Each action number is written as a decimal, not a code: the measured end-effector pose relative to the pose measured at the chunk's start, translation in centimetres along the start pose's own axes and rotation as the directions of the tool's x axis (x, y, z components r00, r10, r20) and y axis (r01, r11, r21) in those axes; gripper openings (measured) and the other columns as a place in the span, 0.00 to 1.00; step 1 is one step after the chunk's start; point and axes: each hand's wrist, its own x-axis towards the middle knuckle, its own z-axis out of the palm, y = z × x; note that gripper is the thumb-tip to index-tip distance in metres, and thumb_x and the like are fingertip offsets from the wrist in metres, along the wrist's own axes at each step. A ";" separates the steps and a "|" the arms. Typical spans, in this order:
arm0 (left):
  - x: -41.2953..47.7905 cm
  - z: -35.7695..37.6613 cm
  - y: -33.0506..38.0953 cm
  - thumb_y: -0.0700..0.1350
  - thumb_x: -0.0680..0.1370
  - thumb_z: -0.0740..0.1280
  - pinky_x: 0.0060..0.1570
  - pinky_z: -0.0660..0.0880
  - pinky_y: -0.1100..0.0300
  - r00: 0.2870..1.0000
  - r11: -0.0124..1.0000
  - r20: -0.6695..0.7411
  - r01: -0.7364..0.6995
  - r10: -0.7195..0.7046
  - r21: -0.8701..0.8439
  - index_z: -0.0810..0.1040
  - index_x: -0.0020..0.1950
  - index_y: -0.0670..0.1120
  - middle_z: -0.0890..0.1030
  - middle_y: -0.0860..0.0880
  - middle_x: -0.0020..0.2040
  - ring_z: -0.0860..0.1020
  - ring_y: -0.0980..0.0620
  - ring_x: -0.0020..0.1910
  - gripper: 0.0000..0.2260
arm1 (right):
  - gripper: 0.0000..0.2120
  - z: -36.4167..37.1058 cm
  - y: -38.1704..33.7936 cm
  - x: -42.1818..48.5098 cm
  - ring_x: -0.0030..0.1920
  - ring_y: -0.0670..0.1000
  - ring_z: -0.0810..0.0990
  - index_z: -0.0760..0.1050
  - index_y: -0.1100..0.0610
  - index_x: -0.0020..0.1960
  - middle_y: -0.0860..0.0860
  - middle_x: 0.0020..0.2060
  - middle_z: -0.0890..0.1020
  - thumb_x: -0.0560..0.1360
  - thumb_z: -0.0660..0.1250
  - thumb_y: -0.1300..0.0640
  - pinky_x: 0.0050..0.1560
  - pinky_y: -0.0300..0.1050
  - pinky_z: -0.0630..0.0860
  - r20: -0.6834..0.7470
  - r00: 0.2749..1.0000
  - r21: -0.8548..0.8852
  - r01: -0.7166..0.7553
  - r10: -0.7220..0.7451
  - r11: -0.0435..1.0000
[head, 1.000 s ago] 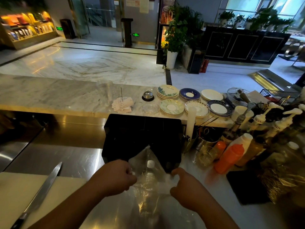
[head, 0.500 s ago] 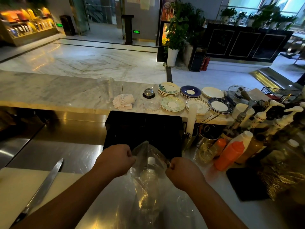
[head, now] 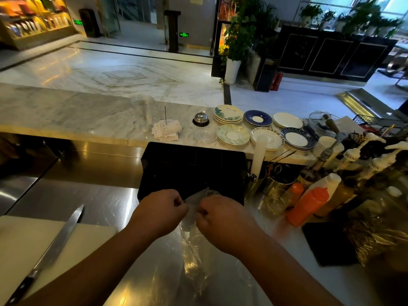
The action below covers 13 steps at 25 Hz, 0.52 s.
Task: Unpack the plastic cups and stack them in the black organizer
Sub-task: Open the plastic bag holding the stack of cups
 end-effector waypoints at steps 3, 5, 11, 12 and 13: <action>0.0 0.3 0.3 0.53 0.77 0.69 0.35 0.79 0.55 1.000 1.000 -0.017 0.001 -0.001 -0.029 0.78 0.38 0.52 0.83 0.50 0.33 0.81 0.53 0.33 0.10 | 0.07 2.0 -1.1 3.3 0.39 0.50 0.76 0.78 0.56 0.53 0.52 0.41 0.78 0.80 0.62 0.59 0.44 0.47 0.76 0.304 0.952 -0.204 0.041 0.024 0.978; 0.3 0.7 -0.3 0.53 0.77 0.70 0.34 0.79 0.57 1.000 0.999 0.000 0.008 -0.008 -0.045 0.78 0.39 0.53 0.82 0.50 0.33 0.81 0.54 0.33 0.09 | 0.12 4.8 -0.9 5.5 0.42 0.52 0.76 0.76 0.61 0.61 0.55 0.42 0.75 0.78 0.63 0.66 0.47 0.49 0.76 0.489 0.857 -0.304 -0.008 0.164 0.953; 0.4 0.8 0.4 0.53 0.76 0.68 0.34 0.80 0.55 1.000 0.996 -0.004 0.005 -0.005 -0.087 0.77 0.37 0.54 0.81 0.52 0.32 0.81 0.55 0.33 0.09 | 0.22 10.8 2.7 8.3 0.65 0.62 0.77 0.68 0.63 0.74 0.62 0.68 0.76 0.81 0.63 0.62 0.65 0.57 0.75 0.611 0.729 -0.298 -0.149 0.308 0.943; 0.3 0.9 0.7 0.53 0.76 0.68 0.32 0.77 0.58 1.000 0.997 -0.006 -0.001 0.001 -0.083 0.76 0.36 0.54 0.81 0.52 0.33 0.80 0.55 0.33 0.09 | 0.21 11.2 3.2 8.2 0.66 0.63 0.76 0.69 0.62 0.74 0.62 0.69 0.76 0.81 0.63 0.61 0.66 0.58 0.75 0.578 0.743 -0.294 -0.195 0.336 0.936; 0.3 1.1 0.8 0.53 0.76 0.68 0.31 0.74 0.60 1.000 0.997 -0.008 -0.003 0.003 -0.079 0.76 0.36 0.54 0.81 0.52 0.33 0.79 0.56 0.33 0.10 | 0.20 11.9 3.8 8.1 0.67 0.63 0.76 0.68 0.62 0.74 0.62 0.70 0.75 0.82 0.61 0.61 0.67 0.58 0.73 0.564 0.748 -0.272 -0.231 0.349 0.934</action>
